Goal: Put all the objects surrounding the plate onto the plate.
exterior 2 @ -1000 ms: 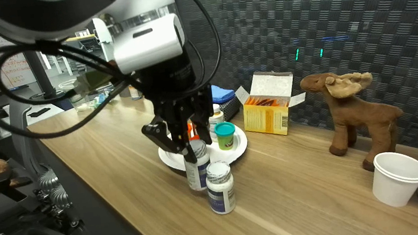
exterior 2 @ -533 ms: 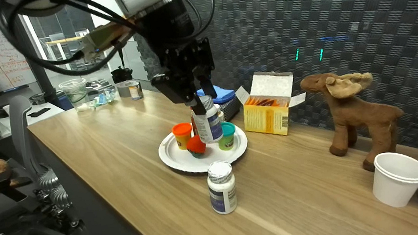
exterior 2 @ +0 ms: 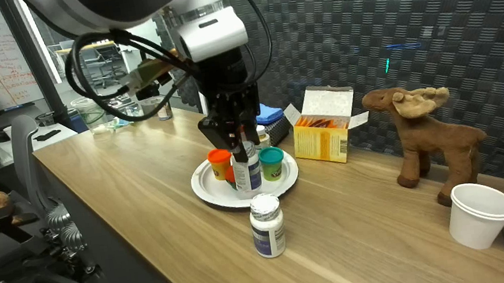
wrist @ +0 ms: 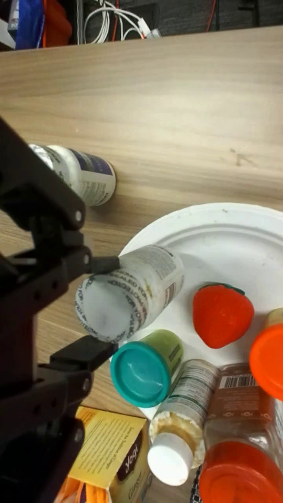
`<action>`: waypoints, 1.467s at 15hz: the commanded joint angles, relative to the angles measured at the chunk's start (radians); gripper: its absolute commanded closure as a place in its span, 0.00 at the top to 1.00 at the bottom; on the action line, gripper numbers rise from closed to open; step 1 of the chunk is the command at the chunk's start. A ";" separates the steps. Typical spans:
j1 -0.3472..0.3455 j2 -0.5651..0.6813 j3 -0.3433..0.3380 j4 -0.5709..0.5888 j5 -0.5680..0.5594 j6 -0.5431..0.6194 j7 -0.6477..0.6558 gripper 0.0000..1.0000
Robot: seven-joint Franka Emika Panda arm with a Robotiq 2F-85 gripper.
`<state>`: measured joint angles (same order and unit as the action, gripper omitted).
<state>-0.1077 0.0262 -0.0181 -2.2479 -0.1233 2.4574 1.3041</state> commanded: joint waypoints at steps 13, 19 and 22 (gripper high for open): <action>0.056 0.098 -0.078 0.096 0.017 0.042 0.002 0.85; 0.026 -0.056 -0.110 0.068 0.003 -0.114 -0.001 1.00; 0.000 -0.089 -0.115 0.069 0.033 -0.206 -0.018 1.00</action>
<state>-0.0880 -0.0059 -0.1296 -2.1578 -0.1074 2.3191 1.3030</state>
